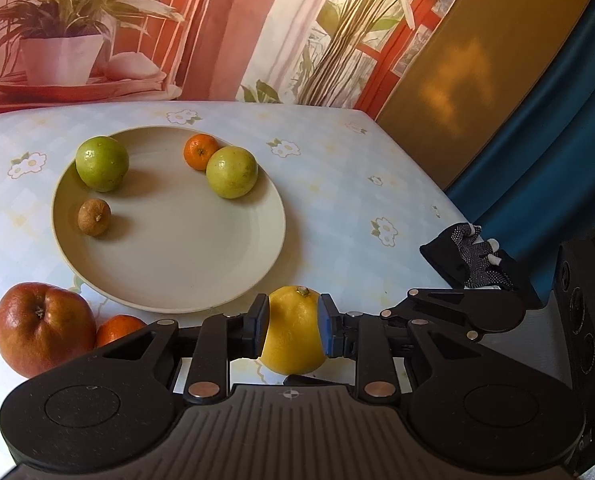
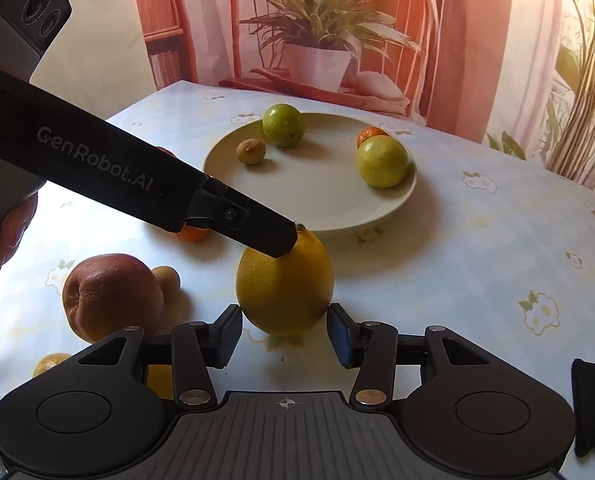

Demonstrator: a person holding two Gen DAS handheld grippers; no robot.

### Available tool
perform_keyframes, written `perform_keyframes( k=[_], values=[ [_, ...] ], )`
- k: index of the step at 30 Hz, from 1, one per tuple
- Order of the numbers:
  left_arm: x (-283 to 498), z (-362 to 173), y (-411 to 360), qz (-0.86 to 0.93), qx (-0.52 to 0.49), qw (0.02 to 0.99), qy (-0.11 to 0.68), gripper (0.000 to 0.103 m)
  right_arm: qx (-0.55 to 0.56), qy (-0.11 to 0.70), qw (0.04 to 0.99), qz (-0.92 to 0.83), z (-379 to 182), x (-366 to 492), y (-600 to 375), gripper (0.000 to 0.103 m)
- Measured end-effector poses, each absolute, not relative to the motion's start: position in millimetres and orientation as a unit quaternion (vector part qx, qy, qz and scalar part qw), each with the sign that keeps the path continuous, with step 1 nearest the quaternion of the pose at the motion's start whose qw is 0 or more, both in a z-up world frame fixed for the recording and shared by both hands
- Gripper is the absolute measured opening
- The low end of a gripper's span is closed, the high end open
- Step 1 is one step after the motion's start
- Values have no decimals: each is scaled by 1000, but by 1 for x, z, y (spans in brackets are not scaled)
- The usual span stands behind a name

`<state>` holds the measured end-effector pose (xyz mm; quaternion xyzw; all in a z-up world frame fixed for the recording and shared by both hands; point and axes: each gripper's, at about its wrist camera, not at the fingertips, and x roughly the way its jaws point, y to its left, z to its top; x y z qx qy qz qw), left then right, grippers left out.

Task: Organize fruits
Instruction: 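Close the left gripper around the yellow lemon, then lower the lemon onto the cream plate and open the left gripper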

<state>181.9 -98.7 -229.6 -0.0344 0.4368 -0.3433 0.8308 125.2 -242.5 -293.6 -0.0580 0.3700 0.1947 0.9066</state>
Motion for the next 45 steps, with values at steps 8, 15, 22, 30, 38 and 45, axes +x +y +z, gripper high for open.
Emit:
perform_keyframes(
  k=[8, 15, 22, 30, 38, 45],
  values=[
    [188, -240, -97, -357, -55, 814, 455, 39, -48, 366, 908, 198, -295, 126, -247, 42],
    [192, -241, -100, -356, -55, 812, 458, 40, -36, 371, 907, 196, -292, 131, -248, 43],
    [192, -224, -102, -363, -62, 823, 432, 40, -44, 347, 917, 191, -271, 133, -254, 42],
    [218, -208, -111, -352, -66, 836, 416, 40, -61, 343, 919, 187, -253, 171, -257, 42],
    [253, -218, -111, -338, -91, 828, 437, 40, -67, 362, 912, 180, -255, 211, -254, 42],
    [271, -235, -112, -326, -109, 819, 459, 39, -68, 385, 905, 168, -266, 229, -250, 42]
  ],
)
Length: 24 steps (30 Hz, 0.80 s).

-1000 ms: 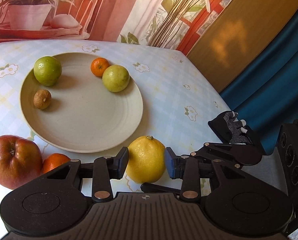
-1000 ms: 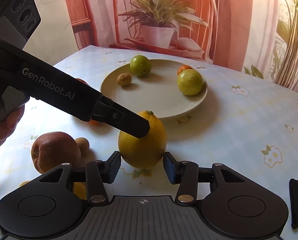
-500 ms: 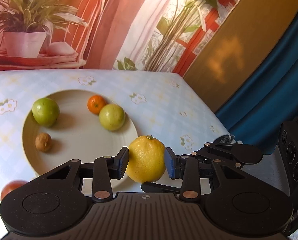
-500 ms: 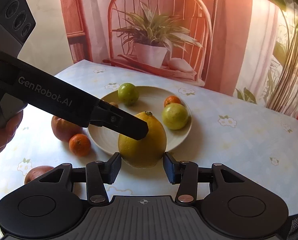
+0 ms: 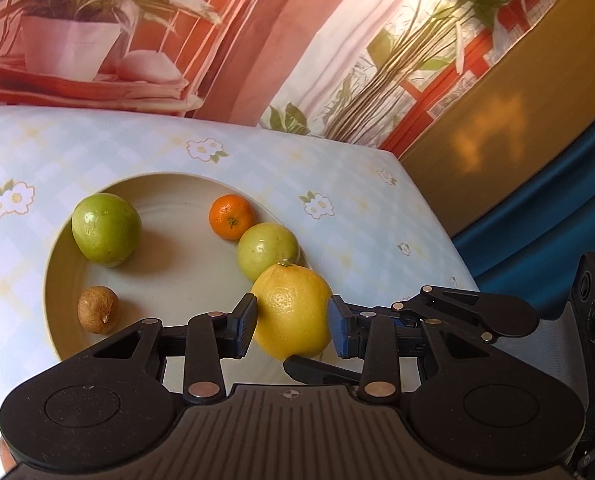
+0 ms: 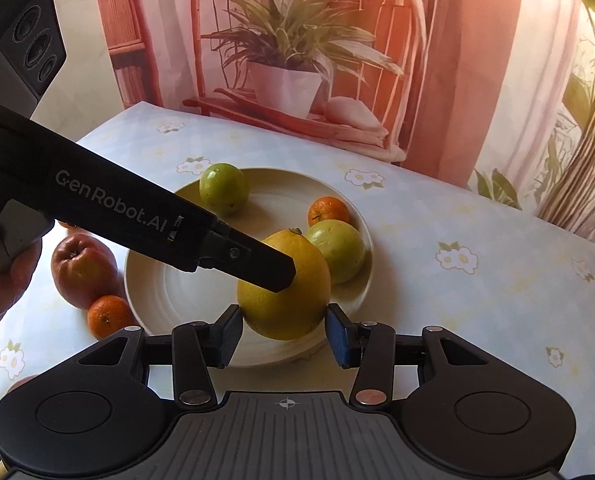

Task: Organize fruits
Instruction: 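Lower the lemon onto the cream plate and open the left gripper, then move the left gripper to one tangerine while the right gripper approaches another tangerine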

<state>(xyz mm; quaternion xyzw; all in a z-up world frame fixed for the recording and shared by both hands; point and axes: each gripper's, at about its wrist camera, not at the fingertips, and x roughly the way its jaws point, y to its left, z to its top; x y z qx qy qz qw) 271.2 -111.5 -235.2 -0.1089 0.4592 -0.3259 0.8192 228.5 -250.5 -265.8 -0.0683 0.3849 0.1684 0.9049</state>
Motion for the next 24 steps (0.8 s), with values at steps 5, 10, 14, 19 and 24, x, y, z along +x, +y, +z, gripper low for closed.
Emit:
perform_keyframes(
  k=[5, 10, 14, 19, 24],
  values=[
    [277, -241, -117, -324, -114, 814, 468, 37, -67, 391, 905, 155, -272, 231, -252, 42],
    [276, -240, -119, -320, -113, 818, 464, 37, -57, 396, 905, 145, -272, 231, -253, 41],
    [272, -231, -106, -312, -117, 828, 452, 38, -53, 396, 907, 133, -272, 226, -253, 42],
    [260, -209, -78, -299, -102, 849, 424, 39, -34, 387, 912, 129, -267, 212, -256, 42],
    [243, -191, -39, -272, -70, 873, 398, 39, -20, 377, 916, 137, -262, 199, -251, 42]
  ],
)
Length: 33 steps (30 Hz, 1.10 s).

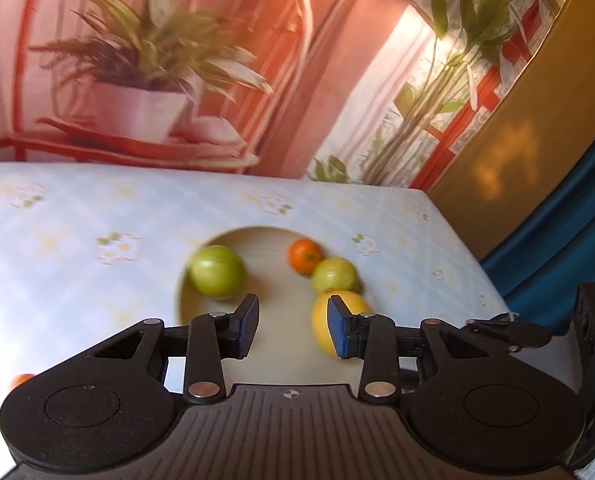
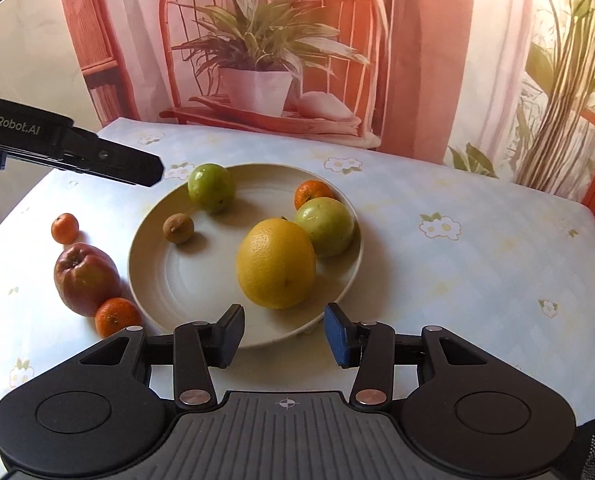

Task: Organize fruits
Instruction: 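Move the left gripper to one tangerine while the right gripper approaches another tangerine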

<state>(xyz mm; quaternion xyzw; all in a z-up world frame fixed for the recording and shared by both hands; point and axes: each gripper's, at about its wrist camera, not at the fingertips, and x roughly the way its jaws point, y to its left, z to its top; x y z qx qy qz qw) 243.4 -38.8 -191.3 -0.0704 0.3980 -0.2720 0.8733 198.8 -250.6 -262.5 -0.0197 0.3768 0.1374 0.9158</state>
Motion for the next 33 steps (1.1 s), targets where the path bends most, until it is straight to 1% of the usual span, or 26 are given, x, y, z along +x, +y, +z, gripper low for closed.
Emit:
perform_keyframes(
  k=[6, 13, 16, 18, 24, 33],
  values=[
    [222, -185, 12, -214, -36, 897, 384, 40, -29, 368, 916, 161, -259, 190, -227, 42],
    [209, -187, 68, -162, -48, 909, 381, 40, -51, 366, 909, 194, -257, 188, -190, 39],
    [208, -191, 79, -149, -50, 912, 380, 40, -60, 372, 904, 202, -259, 187, -174, 39],
    [206, -193, 83, -144, -42, 914, 376, 40, -62, 378, 900, 208, -261, 187, -166, 36],
    [195, -200, 88, -141, -20, 921, 362, 40, -87, 392, 889, 221, -266, 184, -150, 31],
    [183, -207, 104, -130, -24, 926, 354, 40, -92, 420, 875, 222, -276, 191, -133, 31]
  ],
)
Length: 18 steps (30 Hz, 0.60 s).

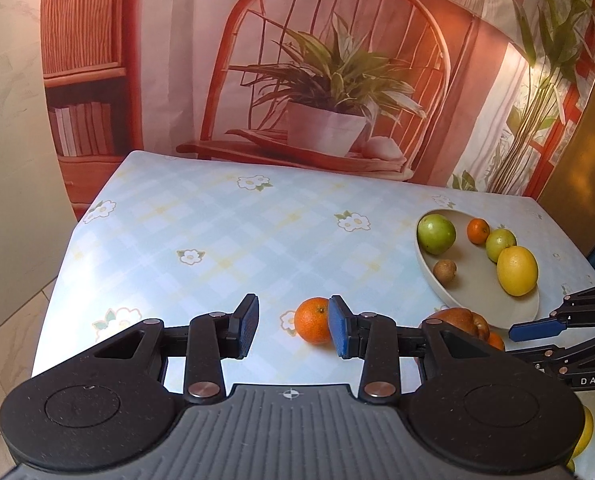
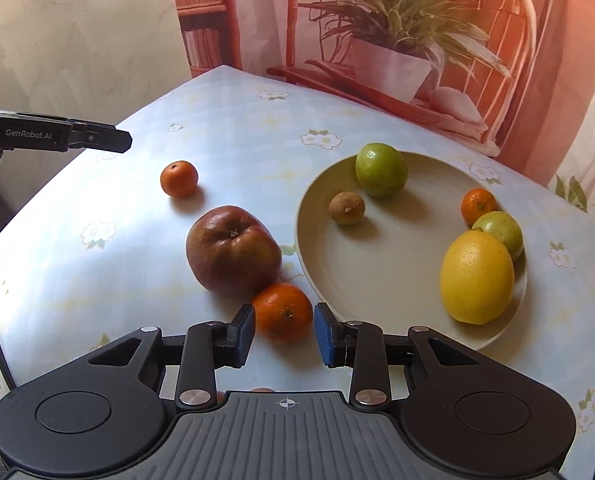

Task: Organize fruits
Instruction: 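Move the left gripper to one tangerine while the right gripper approaches another tangerine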

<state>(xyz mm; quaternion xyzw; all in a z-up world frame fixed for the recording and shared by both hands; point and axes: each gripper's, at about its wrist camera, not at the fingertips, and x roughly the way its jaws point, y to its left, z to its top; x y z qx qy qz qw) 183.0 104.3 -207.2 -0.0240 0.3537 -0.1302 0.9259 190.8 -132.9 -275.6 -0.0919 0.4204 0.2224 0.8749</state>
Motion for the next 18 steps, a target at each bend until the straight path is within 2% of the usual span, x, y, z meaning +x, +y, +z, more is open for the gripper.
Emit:
perform_keyframes(
  k=[8, 12, 18],
  values=[
    [179, -211, 115, -124, -36, 927, 351, 43, -85, 434, 873, 206, -280, 201, -127, 33],
    [178, -212, 116, -126, -37, 928, 349, 51, -109, 436, 871, 197, -280, 200, -119, 33],
    [177, -213, 112, -135, -38, 927, 349, 51, -141, 435, 870, 185, -281, 198, -110, 29]
  ],
)
